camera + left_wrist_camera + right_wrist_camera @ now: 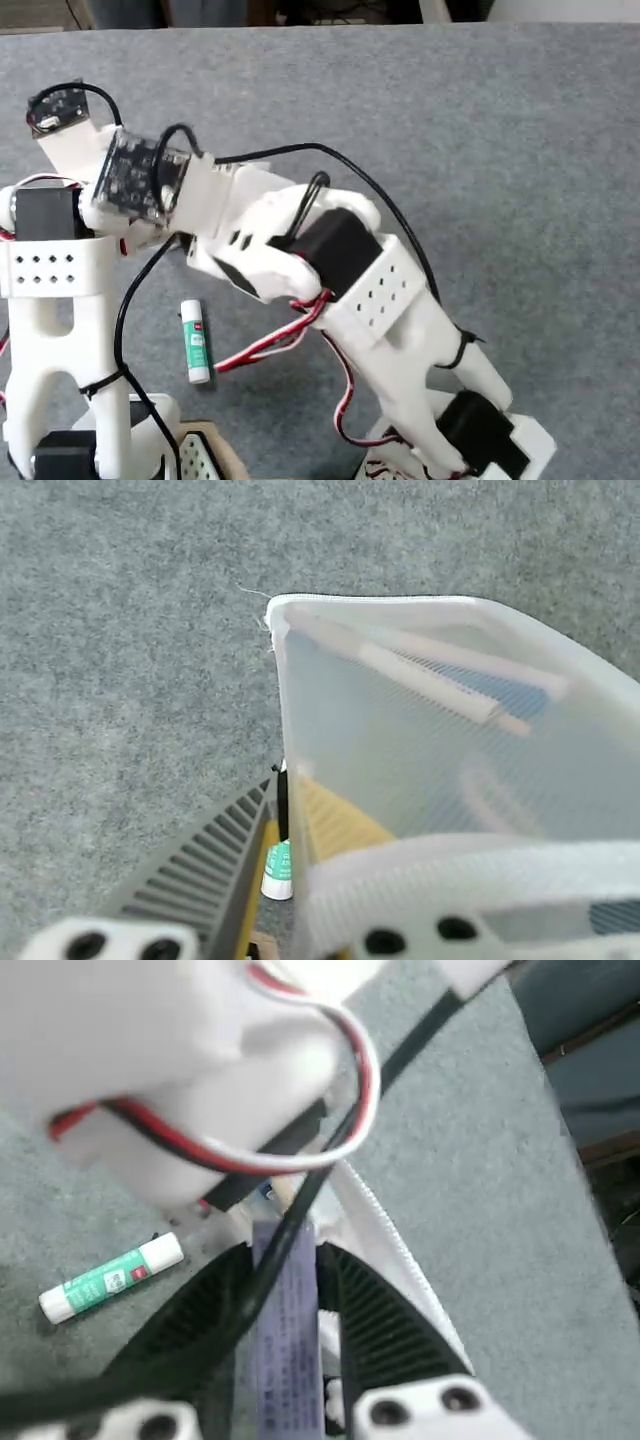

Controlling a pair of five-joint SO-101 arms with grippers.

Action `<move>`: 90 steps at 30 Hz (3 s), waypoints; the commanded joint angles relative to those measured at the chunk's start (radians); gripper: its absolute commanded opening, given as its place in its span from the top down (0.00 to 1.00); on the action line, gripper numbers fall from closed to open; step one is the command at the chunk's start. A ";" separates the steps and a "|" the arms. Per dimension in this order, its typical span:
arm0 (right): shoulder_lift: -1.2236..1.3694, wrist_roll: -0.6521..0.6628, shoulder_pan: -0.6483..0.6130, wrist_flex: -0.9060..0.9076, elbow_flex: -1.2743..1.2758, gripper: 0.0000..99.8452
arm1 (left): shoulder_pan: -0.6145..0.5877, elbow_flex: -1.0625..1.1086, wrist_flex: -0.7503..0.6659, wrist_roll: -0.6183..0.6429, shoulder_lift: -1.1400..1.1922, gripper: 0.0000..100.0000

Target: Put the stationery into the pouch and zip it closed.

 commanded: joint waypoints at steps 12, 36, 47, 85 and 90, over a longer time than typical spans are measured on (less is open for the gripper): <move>-0.077 0.173 0.037 -0.081 0.097 0.99 | 0.012 0.085 0.011 0.005 0.000 0.97; -0.082 0.172 0.150 -0.160 0.090 0.99 | 0.010 0.088 0.023 0.003 -0.002 0.97; -0.124 0.172 0.163 -0.130 0.054 0.99 | 0.013 0.087 0.020 0.003 -0.002 0.97; -0.131 0.176 0.124 -0.097 0.177 0.76 | 0.024 0.079 0.018 0.003 -0.002 0.97; -0.133 0.172 0.186 -0.094 0.116 0.76 | 0.021 0.070 0.017 0.003 -0.002 0.97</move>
